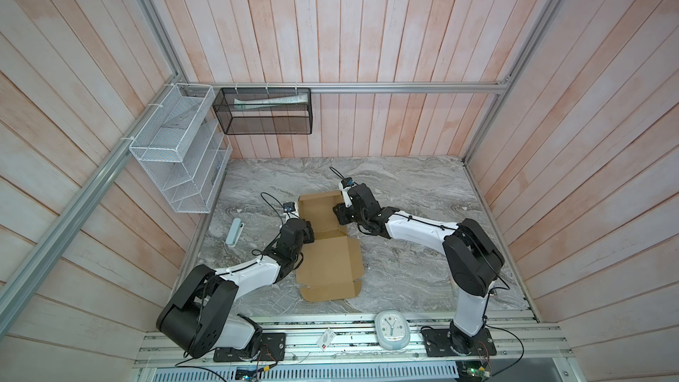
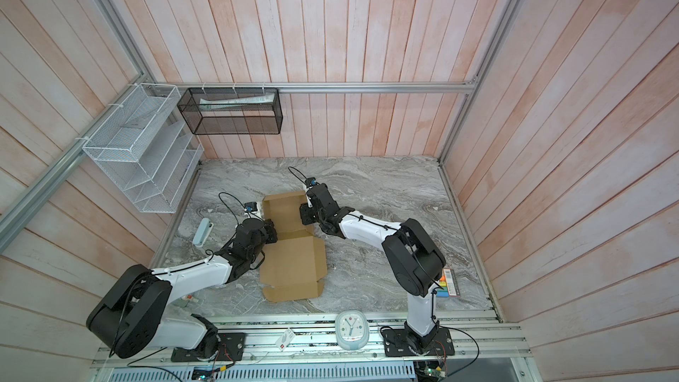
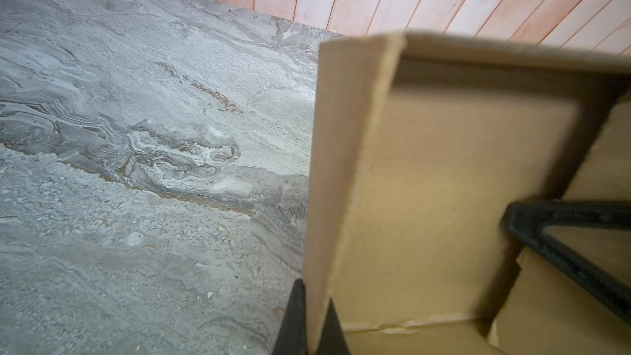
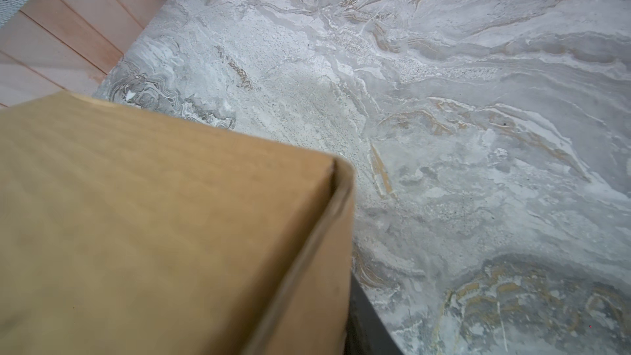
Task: Assemble paper box
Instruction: Fold the bottom flaps of a flat cardboard box at the center of the table.
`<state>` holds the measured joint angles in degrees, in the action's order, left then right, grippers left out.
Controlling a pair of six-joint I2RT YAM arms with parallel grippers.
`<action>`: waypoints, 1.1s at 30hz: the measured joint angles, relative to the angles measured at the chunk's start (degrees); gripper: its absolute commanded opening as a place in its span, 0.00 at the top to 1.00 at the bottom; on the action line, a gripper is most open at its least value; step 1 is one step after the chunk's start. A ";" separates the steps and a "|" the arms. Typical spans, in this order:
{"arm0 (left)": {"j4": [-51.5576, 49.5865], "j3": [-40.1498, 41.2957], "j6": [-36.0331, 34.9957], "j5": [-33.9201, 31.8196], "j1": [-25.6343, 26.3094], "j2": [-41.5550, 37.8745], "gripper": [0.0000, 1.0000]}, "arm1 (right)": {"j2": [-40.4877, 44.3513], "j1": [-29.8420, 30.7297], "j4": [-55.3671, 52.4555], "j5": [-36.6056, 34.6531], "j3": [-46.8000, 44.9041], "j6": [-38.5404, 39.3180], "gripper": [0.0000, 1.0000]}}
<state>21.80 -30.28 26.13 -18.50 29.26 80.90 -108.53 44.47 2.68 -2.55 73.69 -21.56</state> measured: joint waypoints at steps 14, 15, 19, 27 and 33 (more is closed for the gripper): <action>-3.21 -0.04 1.40 -1.33 -0.04 0.35 0.99 | -2.38 1.70 -6.80 -3.85 4.17 -2.47 0.86; -3.48 -0.17 1.53 -1.38 -0.02 0.37 0.97 | -2.43 1.75 -7.06 -3.89 4.33 -2.47 0.87; -4.59 -0.63 1.55 -1.49 0.00 0.44 0.90 | -2.80 1.84 -7.34 -4.28 4.48 -2.49 0.89; -4.48 -1.51 1.64 -1.53 0.17 1.18 0.77 | -4.42 1.75 -9.20 -6.58 4.66 -3.19 0.91; -4.70 -1.55 1.07 -1.57 0.28 2.38 0.74 | -5.27 1.73 -10.19 -6.62 6.38 -3.72 0.92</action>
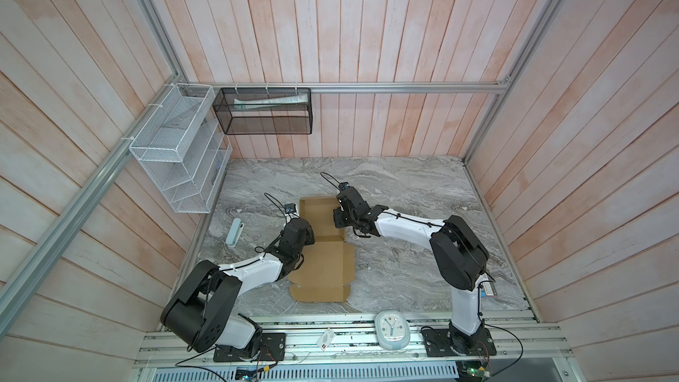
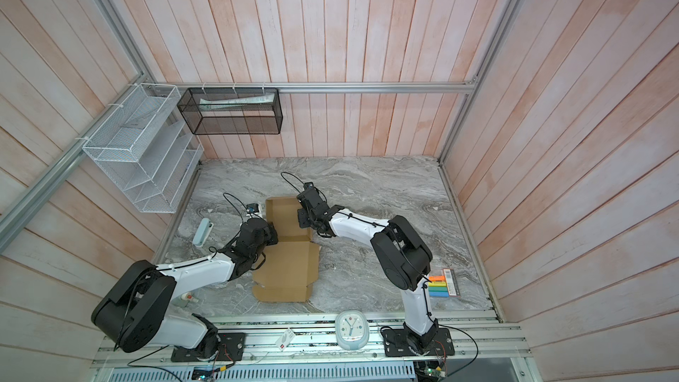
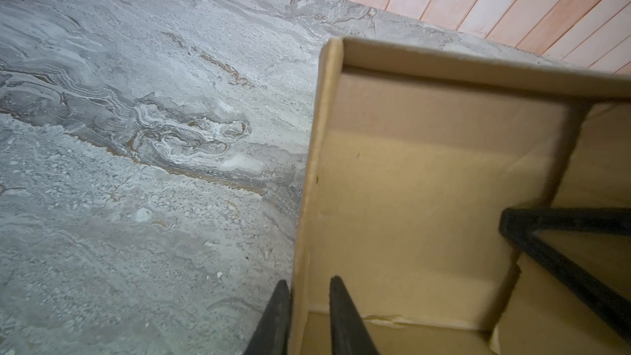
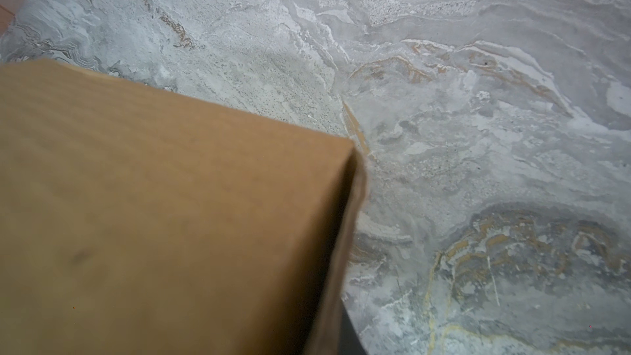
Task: Assemble paper box
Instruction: Fold the bottom flaps of a flat cardboard box at the center of the table.
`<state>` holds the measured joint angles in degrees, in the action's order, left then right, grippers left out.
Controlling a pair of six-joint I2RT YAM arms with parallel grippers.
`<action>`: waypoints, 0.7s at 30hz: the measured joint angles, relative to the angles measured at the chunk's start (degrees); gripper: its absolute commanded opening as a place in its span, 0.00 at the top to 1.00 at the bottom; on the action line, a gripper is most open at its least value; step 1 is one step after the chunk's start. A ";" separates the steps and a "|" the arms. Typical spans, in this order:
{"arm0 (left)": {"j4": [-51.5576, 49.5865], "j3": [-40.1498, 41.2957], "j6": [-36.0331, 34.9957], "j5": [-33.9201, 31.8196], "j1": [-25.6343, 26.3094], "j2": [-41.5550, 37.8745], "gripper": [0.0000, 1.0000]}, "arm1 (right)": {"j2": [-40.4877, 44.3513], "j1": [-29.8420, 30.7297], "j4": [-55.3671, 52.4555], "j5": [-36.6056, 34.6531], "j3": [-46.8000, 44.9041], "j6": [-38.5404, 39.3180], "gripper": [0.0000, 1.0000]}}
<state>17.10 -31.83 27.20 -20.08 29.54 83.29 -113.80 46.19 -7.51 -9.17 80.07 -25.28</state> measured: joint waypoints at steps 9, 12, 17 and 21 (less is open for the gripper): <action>0.04 -1.07 -0.87 0.39 -1.60 3.48 0.72 | -0.33 -0.11 -0.15 0.00 0.26 0.00 0.92; 0.04 -1.97 -1.33 1.22 -2.29 5.16 0.72 | -0.35 -0.15 -0.24 0.00 0.26 0.02 0.92; 0.28 -3.96 -2.43 2.91 -2.80 8.26 0.80 | -0.55 -0.28 -0.24 0.04 0.26 0.00 0.92; 0.24 -5.42 -3.56 4.04 -2.86 10.21 0.95 | -0.76 -0.50 -0.22 0.02 0.26 0.00 0.92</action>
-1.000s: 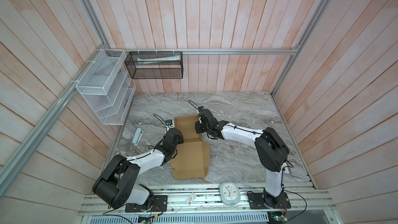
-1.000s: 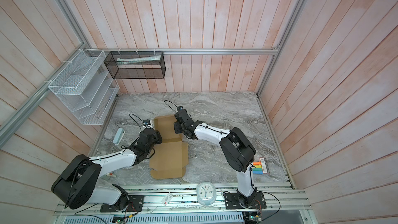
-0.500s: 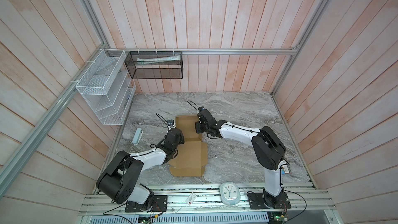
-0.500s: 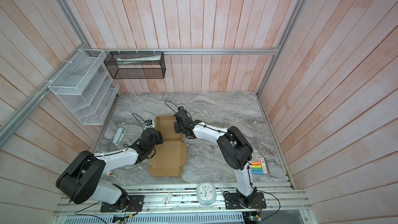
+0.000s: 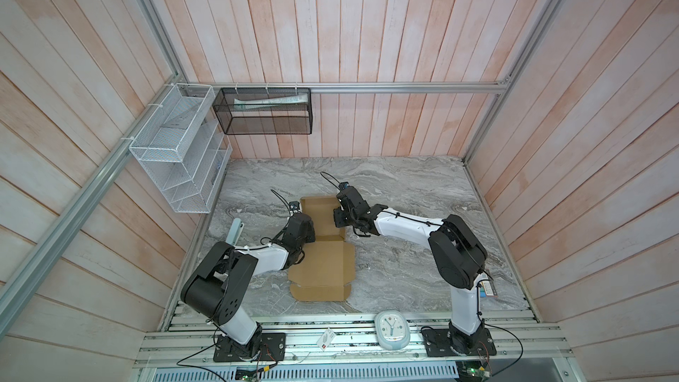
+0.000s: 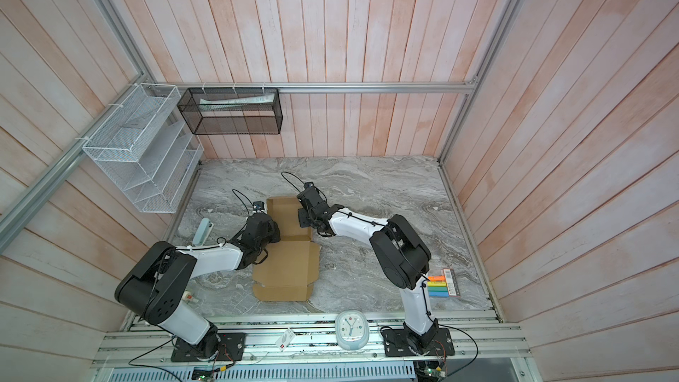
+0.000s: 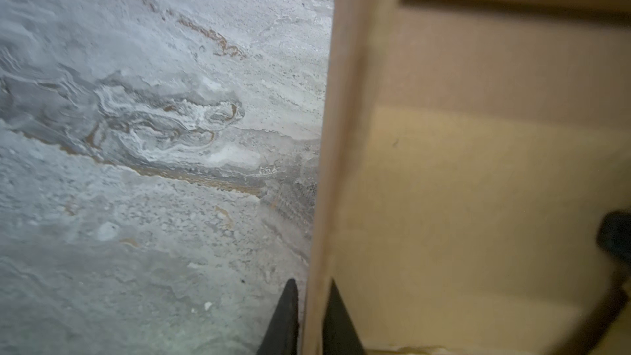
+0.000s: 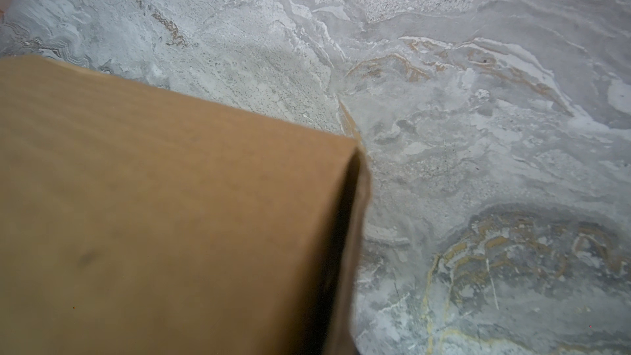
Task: Assemble paper box
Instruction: Fold the bottom flaps of a flat cardboard box at the center of the table.
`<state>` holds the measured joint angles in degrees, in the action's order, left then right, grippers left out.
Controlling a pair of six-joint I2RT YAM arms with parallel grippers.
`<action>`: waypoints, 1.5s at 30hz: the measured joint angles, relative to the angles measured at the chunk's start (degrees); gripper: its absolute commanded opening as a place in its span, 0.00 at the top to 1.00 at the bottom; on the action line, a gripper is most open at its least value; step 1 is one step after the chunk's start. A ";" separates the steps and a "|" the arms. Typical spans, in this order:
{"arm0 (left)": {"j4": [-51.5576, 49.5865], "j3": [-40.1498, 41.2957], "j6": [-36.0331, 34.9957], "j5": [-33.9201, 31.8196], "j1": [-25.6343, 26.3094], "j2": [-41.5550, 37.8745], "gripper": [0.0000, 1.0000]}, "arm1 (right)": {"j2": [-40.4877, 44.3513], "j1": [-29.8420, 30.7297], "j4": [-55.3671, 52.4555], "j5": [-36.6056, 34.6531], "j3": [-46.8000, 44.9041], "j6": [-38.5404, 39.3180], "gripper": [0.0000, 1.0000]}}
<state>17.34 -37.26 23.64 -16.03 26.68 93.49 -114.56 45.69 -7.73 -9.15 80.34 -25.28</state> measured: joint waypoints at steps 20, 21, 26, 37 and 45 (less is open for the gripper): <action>-0.37 -0.87 -0.70 -0.35 0.02 0.57 1.00 | -0.72 -0.87 -4.61 1.44 2.75 0.11 0.75; -0.70 -0.85 -0.46 -0.61 0.02 0.46 1.00 | -0.72 -0.87 -5.05 1.57 2.75 0.07 0.73; -1.55 -0.83 0.48 -1.95 0.02 0.13 1.00 | -0.72 -0.83 -7.30 1.73 3.23 0.00 0.71; -1.53 -0.04 2.14 -3.10 0.13 -0.72 1.00 | -0.72 -0.39 -9.77 1.62 4.63 -0.22 0.75; -2.03 -0.02 3.28 -3.56 0.35 -2.10 1.00 | -3.15 -0.31 -12.52 -0.17 8.63 -0.66 0.80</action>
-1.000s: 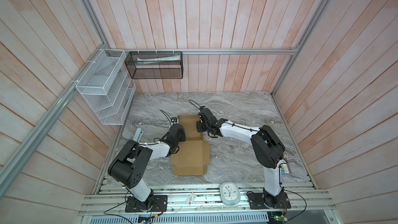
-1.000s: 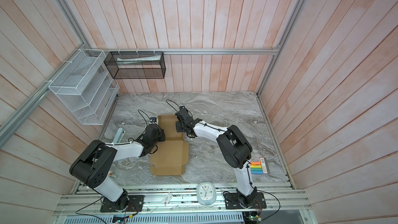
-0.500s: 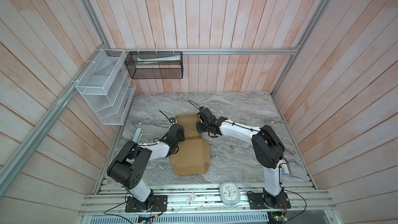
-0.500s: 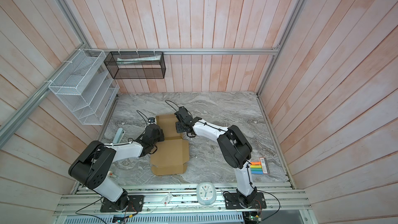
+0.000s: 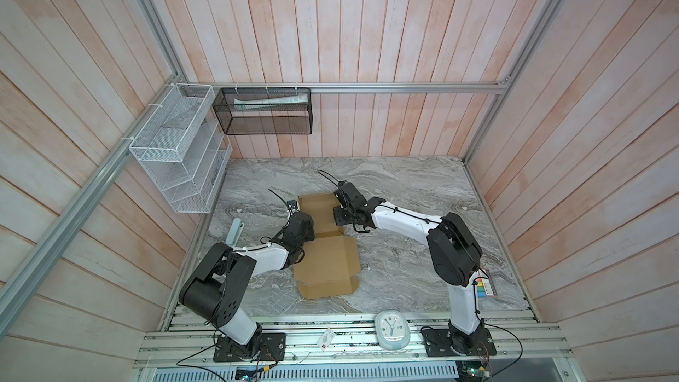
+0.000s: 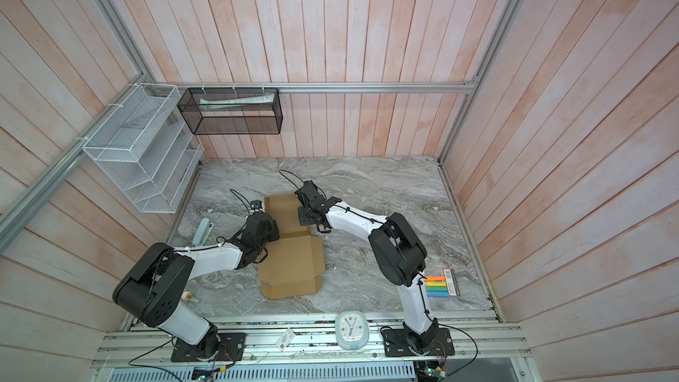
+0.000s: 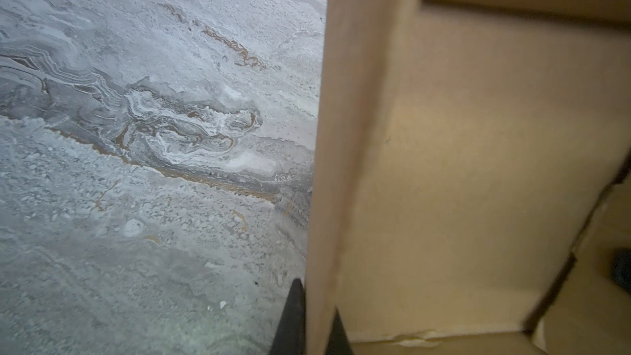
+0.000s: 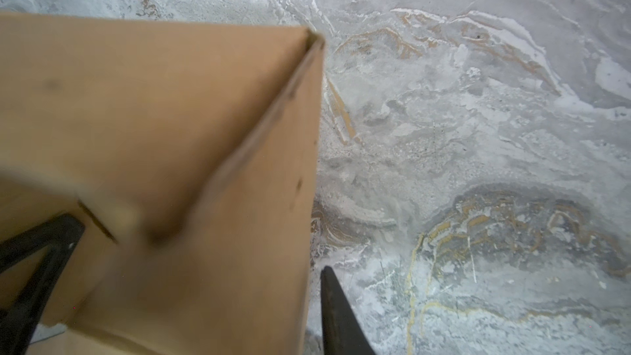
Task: Assemble paper box
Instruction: Fold the bottom flaps of a flat cardboard box at the center of the table.
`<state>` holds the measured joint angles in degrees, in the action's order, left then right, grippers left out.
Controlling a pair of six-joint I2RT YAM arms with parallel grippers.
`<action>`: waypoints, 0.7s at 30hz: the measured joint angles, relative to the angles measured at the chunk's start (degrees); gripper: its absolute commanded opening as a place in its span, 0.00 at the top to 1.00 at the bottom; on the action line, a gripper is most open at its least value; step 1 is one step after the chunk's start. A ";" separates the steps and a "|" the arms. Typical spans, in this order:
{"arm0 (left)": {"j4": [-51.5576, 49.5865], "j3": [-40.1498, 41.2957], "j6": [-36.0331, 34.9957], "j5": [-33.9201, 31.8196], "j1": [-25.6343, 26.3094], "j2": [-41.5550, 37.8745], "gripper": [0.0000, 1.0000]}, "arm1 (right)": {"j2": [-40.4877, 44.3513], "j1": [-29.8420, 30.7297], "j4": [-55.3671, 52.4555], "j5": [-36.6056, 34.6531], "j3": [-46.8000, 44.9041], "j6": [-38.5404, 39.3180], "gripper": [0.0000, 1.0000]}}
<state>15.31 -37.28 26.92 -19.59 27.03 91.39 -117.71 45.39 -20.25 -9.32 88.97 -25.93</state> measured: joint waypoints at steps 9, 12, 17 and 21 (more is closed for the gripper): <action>-3.41 0.22 1.92 -1.11 0.42 -2.73 1.00 | -4.83 0.42 -5.05 -2.32 6.71 -0.22 0.83; -4.50 0.22 2.36 -1.38 0.42 -3.23 1.00 | -5.27 0.79 -6.38 -2.78 7.72 -0.33 0.84; -5.49 0.22 2.93 -1.70 0.52 -4.24 1.00 | -5.77 1.22 -8.13 -3.54 9.64 -0.63 0.88; -5.77 0.22 3.10 -1.90 0.52 -4.31 1.00 | -7.17 1.57 -9.84 -4.74 11.78 -0.59 0.90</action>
<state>9.54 -37.06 30.02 -21.50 27.55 87.09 -124.88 46.96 -30.09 -14.06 100.75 -26.52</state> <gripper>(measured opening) 0.082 0.104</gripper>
